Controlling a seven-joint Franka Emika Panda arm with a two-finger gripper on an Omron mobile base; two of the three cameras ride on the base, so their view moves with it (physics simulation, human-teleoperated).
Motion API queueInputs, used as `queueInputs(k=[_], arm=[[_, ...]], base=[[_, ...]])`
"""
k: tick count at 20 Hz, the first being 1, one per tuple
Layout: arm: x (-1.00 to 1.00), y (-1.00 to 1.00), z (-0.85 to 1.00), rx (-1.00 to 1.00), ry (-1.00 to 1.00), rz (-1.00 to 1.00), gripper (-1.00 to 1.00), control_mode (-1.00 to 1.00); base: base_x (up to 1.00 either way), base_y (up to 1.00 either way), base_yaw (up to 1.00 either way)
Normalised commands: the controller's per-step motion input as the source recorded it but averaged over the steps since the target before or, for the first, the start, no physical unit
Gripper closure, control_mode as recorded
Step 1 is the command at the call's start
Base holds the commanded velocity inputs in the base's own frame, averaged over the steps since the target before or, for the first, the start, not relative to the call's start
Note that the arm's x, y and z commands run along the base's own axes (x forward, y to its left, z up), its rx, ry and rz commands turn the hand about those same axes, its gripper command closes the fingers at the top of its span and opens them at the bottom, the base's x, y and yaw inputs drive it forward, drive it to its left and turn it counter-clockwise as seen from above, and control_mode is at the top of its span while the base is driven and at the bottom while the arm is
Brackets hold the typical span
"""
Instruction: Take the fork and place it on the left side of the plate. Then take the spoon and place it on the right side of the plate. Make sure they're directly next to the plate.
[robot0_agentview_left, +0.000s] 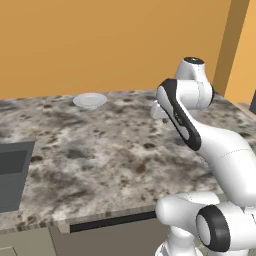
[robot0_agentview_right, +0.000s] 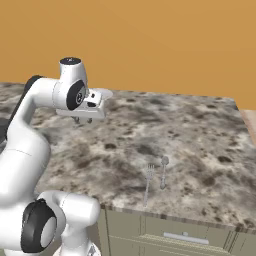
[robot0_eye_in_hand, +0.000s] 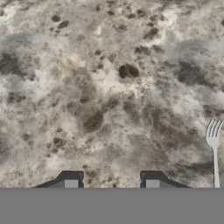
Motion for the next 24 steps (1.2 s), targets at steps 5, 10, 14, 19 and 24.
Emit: queueInputs(k=[5, 10, 14, 19, 24], arm=[[-0.19, -0.38, -0.39, 0.02, -0.03, 0.0, -1.0, -1.0], [-0.36, -1.0, -0.62, 0.06, 0.0, 0.0, -1.0, -1.0], [-0.09, -0.93, -0.53, 0.0, 0.05, 0.0, -1.0, -1.0], [0.14, -0.83, -0.31, 0.0, 0.08, 0.0, -1.0, -1.0], [0.35, -0.78, -0.11, 0.02, 0.1, 0.0, -1.0, -1.0]], base=[[0.0, 0.0, 0.0], [0.0, 0.0, 0.0], [0.0, 0.0, 0.0], [0.0, 0.0, 0.0], [0.0, 0.0, 0.0]])
